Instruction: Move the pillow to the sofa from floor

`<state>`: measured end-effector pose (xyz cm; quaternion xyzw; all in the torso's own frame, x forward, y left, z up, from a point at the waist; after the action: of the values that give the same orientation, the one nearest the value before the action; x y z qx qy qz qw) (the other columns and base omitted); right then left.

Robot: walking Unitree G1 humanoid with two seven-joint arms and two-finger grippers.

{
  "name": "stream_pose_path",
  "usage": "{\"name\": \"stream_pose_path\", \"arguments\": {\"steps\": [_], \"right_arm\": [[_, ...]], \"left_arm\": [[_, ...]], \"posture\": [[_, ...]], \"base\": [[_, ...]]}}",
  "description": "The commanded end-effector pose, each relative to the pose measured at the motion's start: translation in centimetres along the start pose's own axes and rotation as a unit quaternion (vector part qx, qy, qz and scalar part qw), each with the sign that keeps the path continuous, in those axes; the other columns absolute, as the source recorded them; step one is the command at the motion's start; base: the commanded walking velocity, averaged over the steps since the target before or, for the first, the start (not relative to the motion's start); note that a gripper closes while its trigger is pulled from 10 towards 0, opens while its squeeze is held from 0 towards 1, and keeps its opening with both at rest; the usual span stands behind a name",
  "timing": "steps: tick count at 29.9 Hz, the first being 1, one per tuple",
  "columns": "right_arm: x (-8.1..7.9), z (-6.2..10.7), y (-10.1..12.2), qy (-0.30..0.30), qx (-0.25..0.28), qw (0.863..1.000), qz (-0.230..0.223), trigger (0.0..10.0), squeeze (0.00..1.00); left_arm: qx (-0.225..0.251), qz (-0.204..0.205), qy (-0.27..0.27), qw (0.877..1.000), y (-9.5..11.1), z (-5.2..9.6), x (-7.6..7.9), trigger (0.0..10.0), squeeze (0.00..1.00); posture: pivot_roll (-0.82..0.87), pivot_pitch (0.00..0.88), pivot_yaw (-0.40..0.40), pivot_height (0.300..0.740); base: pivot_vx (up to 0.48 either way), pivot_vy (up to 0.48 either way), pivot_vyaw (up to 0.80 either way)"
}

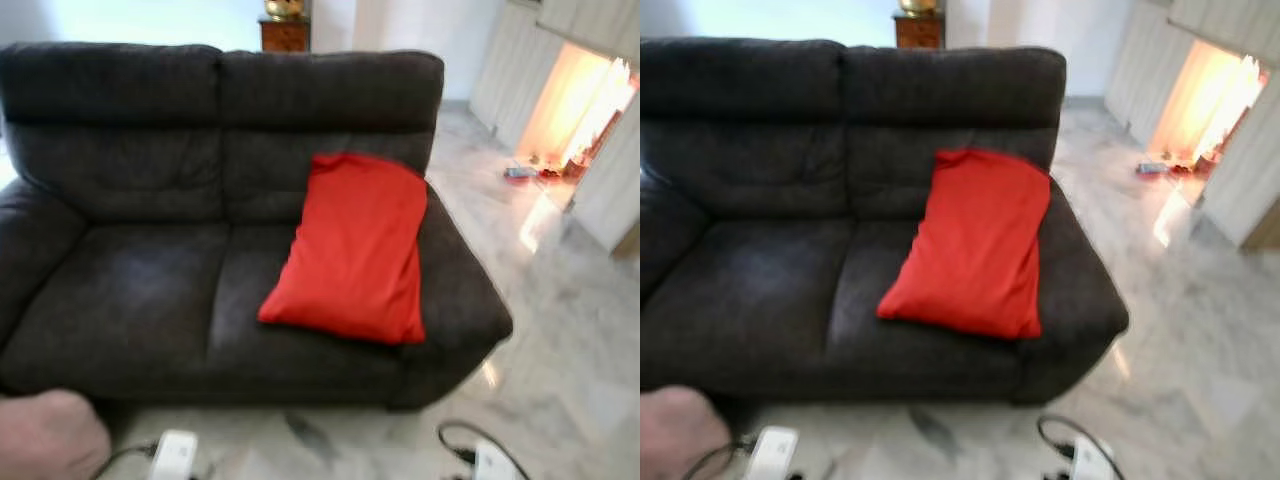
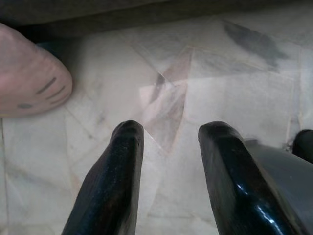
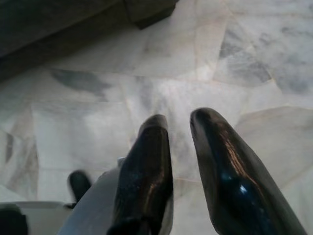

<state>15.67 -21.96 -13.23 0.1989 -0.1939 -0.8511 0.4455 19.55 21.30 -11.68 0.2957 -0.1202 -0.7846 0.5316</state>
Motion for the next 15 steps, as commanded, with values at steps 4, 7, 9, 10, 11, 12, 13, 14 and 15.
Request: {"name": "stream_pose_path", "arguments": {"steps": [4, 7, 9, 10, 11, 12, 13, 14, 15], "right_arm": [[-0.97, -0.15, 0.40, 0.012, 0.006, 1.000, 0.000, 10.0, 0.00], [-0.99, -0.15, 0.39, 0.012, 0.006, 1.000, 0.000, 10.0, 0.00], [-0.99, -0.15, 0.39, 0.012, 0.006, 1.000, 0.000, 10.0, 0.00], [-0.99, -0.15, 0.38, 0.012, 0.006, 1.000, 0.000, 10.0, 0.00], [-0.99, -0.15, 0.38, 0.012, 0.006, 1.000, 0.000, 10.0, 0.00], [-1.00, -0.15, 0.36, 0.012, 0.005, 1.000, 0.001, 10.0, 0.00], [-1.00, -0.15, 0.35, 0.013, 0.005, 1.000, 0.001, 10.0, 0.00], [-1.00, -0.15, 0.35, 0.013, 0.005, 1.000, 0.001, 10.0, 0.00], [-1.01, -0.15, 0.34, 0.013, 0.005, 1.000, 0.002, 10.0, 0.00]], "left_arm": [[-0.002, -0.010, 0.010, 1.000, -0.14, -0.01, -0.92, 10.0, 0.00], [-0.002, -0.010, 0.010, 1.000, -0.12, -0.01, -0.90, 10.0, 0.00], [-0.002, -0.010, 0.010, 1.000, -0.12, -0.01, -0.90, 10.0, 0.00], [-0.002, -0.010, 0.010, 1.000, -0.12, -0.02, -0.90, 10.0, 0.00], [-0.003, -0.010, 0.010, 1.000, -0.12, -0.02, -0.89, 10.0, 0.00], [-0.003, -0.010, 0.009, 1.000, -0.14, -0.01, -0.88, 10.0, 0.00], [-0.003, -0.010, 0.009, 1.000, -0.15, -0.01, -0.87, 10.0, 0.00], [-0.003, -0.010, 0.009, 1.000, -0.15, -0.01, -0.87, 10.0, 0.00], [-0.004, -0.010, 0.009, 1.000, -0.18, -0.01, -0.88, 10.0, 0.00]], "posture": [[0.01, 0.000, -0.031, 0.740], [0.01, 0.000, -0.032, 0.740], [0.01, 0.000, -0.032, 0.740], [0.01, 0.000, -0.032, 0.740], [0.01, 0.000, -0.032, 0.740], [0.01, 0.000, -0.032, 0.740], [0.01, 0.000, -0.031, 0.740], [0.01, 0.000, -0.031, 0.740], [0.00, 0.000, -0.030, 0.740]], "base": [[0.000, 0.370, 0.00], [0.000, 0.371, 0.00], [0.000, 0.371, 0.00], [0.000, 0.371, 0.00], [0.000, 0.368, 0.00], [0.000, 0.368, 0.00], [0.000, 0.371, 0.00], [0.000, 0.371, 0.00], [0.000, 0.371, 0.00]]}}
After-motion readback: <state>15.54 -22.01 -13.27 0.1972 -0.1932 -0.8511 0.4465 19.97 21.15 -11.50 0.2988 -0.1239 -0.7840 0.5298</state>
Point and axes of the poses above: a point about 5 cm out from each wrist's last joint towards the gripper, its own z axis pointing back from the gripper into the wrist, its own y axis along the axis of the wrist's last joint, x = y × z, the point moved 4 cm from there along -z, pointing out of the wrist towards the gripper, and after that the axes turned 15 degrees about -z, right-handed, at the moved point
